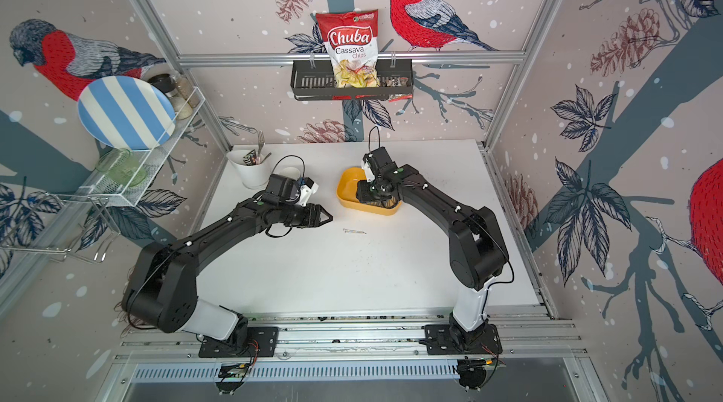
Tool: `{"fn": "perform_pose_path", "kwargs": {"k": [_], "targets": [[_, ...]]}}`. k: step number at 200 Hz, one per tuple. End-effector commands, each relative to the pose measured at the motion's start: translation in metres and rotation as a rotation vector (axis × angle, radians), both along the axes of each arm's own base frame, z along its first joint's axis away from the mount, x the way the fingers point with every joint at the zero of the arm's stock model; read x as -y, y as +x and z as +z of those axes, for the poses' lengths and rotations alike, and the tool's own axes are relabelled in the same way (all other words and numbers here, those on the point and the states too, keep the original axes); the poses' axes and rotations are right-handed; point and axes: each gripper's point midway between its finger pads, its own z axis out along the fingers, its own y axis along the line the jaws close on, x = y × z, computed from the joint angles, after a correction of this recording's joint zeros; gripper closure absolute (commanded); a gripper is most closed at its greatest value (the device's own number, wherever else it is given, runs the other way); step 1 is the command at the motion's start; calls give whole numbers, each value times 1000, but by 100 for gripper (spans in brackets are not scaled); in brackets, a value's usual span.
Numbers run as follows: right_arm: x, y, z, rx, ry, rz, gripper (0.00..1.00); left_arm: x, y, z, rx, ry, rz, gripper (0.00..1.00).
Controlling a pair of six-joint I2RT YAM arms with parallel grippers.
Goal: Put the nails on the desktop into the storage box
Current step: Place the nail in the storage box, then adjust the nail at the center of the board.
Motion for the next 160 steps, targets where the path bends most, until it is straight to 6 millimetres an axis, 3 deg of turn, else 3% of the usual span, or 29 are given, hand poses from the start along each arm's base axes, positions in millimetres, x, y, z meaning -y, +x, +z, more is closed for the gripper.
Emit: {"fn": "perform_pose_path", "kwargs": {"k": [1, 37, 89, 160], "targets": [[-4, -22, -9, -2, -57, 103, 56, -8, 1, -5, 25, 34, 28, 37], [-13, -51, -35, -44, -108, 189, 55, -17, -2, -9, 21, 53, 85, 37], [-13, -75, -75, -75, -246, 268, 56, -22, -5, -16, -2, 65, 124, 37], [-11, -67, -100, -91, -292, 245, 56, -26, -11, -21, -24, 63, 153, 37]]}}
